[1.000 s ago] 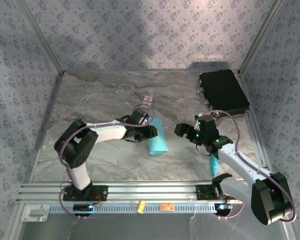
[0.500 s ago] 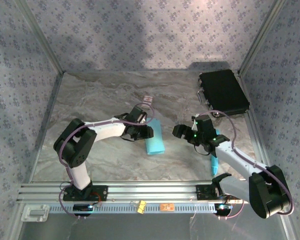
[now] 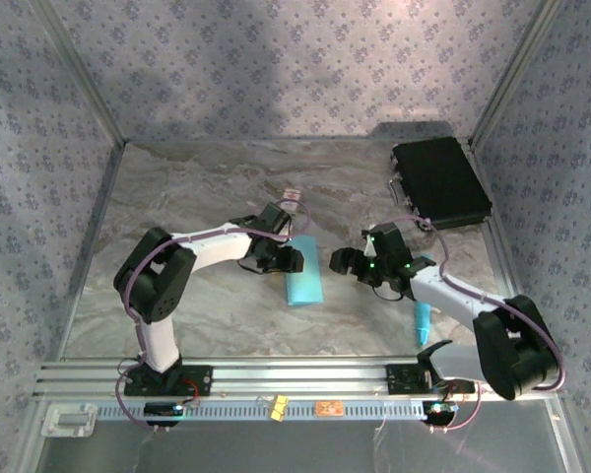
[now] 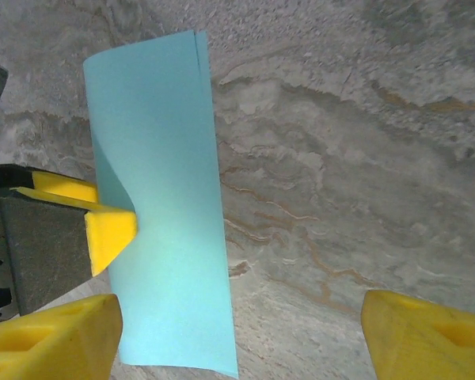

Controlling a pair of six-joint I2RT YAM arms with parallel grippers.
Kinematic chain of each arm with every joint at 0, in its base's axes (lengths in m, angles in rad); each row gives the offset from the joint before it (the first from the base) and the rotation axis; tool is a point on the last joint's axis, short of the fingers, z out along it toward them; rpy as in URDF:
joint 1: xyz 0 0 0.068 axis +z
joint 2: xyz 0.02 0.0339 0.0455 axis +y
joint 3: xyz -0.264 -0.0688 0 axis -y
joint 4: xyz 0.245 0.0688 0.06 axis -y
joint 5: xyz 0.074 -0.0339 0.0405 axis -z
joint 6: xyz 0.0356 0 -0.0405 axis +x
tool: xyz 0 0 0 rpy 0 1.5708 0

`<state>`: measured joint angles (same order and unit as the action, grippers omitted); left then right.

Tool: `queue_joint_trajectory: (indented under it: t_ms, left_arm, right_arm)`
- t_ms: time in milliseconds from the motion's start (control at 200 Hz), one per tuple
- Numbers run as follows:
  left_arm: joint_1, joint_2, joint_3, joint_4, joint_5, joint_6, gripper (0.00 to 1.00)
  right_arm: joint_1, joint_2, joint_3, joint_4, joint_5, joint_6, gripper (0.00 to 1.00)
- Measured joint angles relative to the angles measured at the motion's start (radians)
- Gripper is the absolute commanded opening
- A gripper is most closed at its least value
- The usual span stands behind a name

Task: Fold a paper plane with a square sheet of paper (pick it up from the middle)
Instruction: First fold the square sheet of paper in half at the center of the table, then hold the square sheet of paper at the center of the table.

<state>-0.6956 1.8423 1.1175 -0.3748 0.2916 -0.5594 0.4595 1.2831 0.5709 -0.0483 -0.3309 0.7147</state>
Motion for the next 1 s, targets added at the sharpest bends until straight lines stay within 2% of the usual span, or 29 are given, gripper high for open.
queue_joint_trajectory:
  t_ms: [170, 465, 720, 890, 999]
  left_arm:
    - [0.0, 0.024, 0.039, -0.049, -0.001, 0.037, 0.53]
    - [-0.007, 0.034, 0.058, -0.074, -0.015, 0.04, 0.54]
    - [-0.011, 0.034, 0.058, -0.074, -0.019, 0.039, 0.55]
    - [-0.013, 0.032, 0.058, -0.073, -0.026, 0.035, 0.56]
    - [-0.014, 0.026, 0.056, -0.068, -0.025, 0.019, 0.61]
  right_arm:
    - [0.023, 0.055, 0.016, 0.026, -0.022, 0.009, 0.53]
    - [0.069, 0.216, 0.082, 0.117, -0.053, 0.061, 0.22]
    - [0.125, 0.378, 0.198, 0.147, -0.062, 0.083, 0.15]
    - [0.128, 0.431, 0.204, 0.147, -0.047, 0.108, 0.1]
    - [0.129, 0.442, 0.182, 0.189, -0.042, 0.149, 0.09]
